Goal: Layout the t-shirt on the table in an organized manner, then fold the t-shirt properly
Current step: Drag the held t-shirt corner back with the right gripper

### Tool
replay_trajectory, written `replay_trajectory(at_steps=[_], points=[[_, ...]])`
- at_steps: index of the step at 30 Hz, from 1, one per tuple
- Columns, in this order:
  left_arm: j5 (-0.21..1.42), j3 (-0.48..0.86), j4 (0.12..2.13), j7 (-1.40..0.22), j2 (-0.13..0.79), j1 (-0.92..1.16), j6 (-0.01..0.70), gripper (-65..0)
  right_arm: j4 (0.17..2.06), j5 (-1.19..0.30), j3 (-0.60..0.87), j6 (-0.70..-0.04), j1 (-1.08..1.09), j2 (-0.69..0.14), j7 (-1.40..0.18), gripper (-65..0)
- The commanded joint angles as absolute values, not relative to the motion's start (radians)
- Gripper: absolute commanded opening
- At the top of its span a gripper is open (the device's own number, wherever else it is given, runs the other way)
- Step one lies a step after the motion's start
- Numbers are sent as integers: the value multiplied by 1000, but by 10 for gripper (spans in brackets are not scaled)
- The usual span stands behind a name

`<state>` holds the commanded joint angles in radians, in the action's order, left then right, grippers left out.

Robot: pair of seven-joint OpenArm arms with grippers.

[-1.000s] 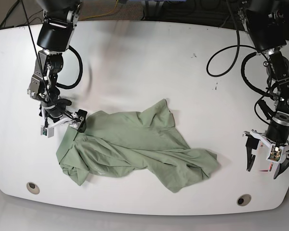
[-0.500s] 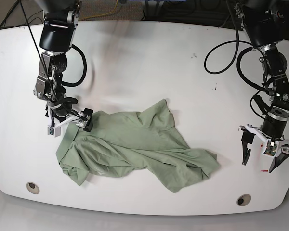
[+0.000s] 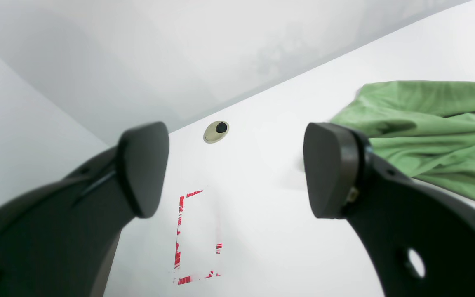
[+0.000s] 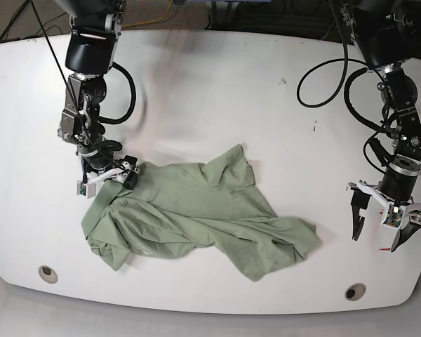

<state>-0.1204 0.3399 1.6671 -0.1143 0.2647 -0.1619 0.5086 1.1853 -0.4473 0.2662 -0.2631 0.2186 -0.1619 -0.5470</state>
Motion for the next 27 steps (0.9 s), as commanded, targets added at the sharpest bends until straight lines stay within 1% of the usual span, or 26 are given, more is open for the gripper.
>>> replay_trajectory(at_steps=[3,5,7,11,14,15,16,18,19,20,21,23,27], points=[[-120,340,1669,-114,265,-162,509,-171,1152,-426,266,-263,228,-156,-547,-213],[-120,340,1669,-114,266,-162,509,-171,1129,-417,266,-263,240,-153,-545,-210],[-120,340,1669,-114,268,-160,509,-171,1099,-410,266,-263,249,-134,-544,-225],[-120,340,1669,-114,268,-160,509,-171,1067,-381,266,-263,255,-122,-503,-299],[-120,340,1669,-114,268,-160,510,-171,1064,-357,266,-263,255,-108,-484,-378],[-120,340,1669,-114,268,-160,510,-171,1064,-352,266,-263,255,-107,-486,-413],[-120,340,1669,-114,268,-160,510,-171,1064,-351,266,-263,255,-107,-486,-435],[-120,340,1669,-114,268,-160,510,-171,1064,-344,266,-263,254,-102,-487,-537],[-120,340,1669,-114,268,-160,510,-171,1064,-344,266,-263,252,-101,-489,-557],[-120,340,1669,-114,268,-160,510,-171,1064,-344,266,-263,249,-101,-490,-601],[-120,340,1669,-114,268,-160,510,-171,1064,-344,266,-263,249,-102,-499,-622],[-120,340,1669,-114,268,-160,510,-171,1067,-344,266,-263,248,-107,-538,-647],[-120,340,1666,-114,268,-153,510,-171,1115,-348,268,-263,209,-119,-596,-650]])
